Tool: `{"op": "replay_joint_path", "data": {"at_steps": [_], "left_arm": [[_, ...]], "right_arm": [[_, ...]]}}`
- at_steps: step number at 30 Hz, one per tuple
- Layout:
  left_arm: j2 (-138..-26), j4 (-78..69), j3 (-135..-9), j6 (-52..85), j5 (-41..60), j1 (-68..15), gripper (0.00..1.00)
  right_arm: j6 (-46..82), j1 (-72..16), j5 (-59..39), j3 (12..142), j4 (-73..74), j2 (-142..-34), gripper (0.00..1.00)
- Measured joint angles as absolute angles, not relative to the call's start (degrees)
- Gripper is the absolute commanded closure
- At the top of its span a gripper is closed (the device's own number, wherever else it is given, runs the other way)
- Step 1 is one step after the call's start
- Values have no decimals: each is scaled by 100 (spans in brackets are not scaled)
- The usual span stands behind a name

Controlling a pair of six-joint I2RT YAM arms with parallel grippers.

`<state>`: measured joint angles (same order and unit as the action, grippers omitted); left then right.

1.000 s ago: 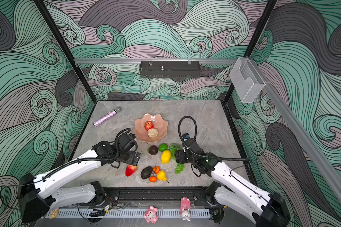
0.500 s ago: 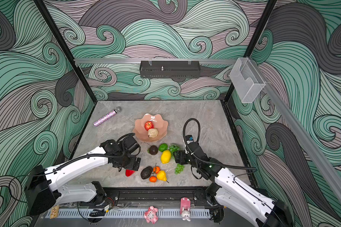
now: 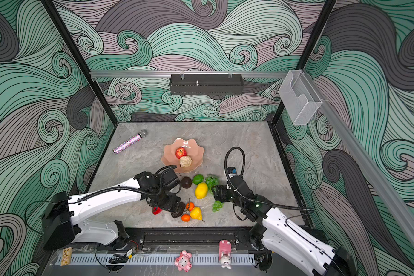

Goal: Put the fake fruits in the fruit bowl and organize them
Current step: 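Grasp the dark avocado with the left gripper, then lift the avocado with the left gripper toward the right gripper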

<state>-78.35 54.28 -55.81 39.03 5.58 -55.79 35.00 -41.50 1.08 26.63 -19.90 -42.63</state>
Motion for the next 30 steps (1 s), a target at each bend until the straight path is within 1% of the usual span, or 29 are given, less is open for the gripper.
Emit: {"op": "replay_joint_path", "data": {"at_steps": [3,13,15,19,22,30], "left_arm": [[-8066,5284,-5592,3913,683,-5647,25],[-8562,4954,-5599,3948,891,-5673,27],[-8689,4895,-5599,3951,923,-5680,31],[-8912,4851,-5601,3951,923,-5706,33],[-9026,4836,-5601,3955,915,-5734,38],[-9107,4816,-5599,3916,856,-5758,46]], "right_arm": [[3500,-4150,108,2663,-1992,-4261,23],[3503,-4143,106,2593,-1962,-4233,23],[3503,-4139,108,2556,-1951,-4233,23],[3514,-4119,108,2534,-1951,-4198,23],[3542,-4117,108,2523,-1951,-4143,23],[3736,-4117,108,2523,-1973,-4080,23]]}}
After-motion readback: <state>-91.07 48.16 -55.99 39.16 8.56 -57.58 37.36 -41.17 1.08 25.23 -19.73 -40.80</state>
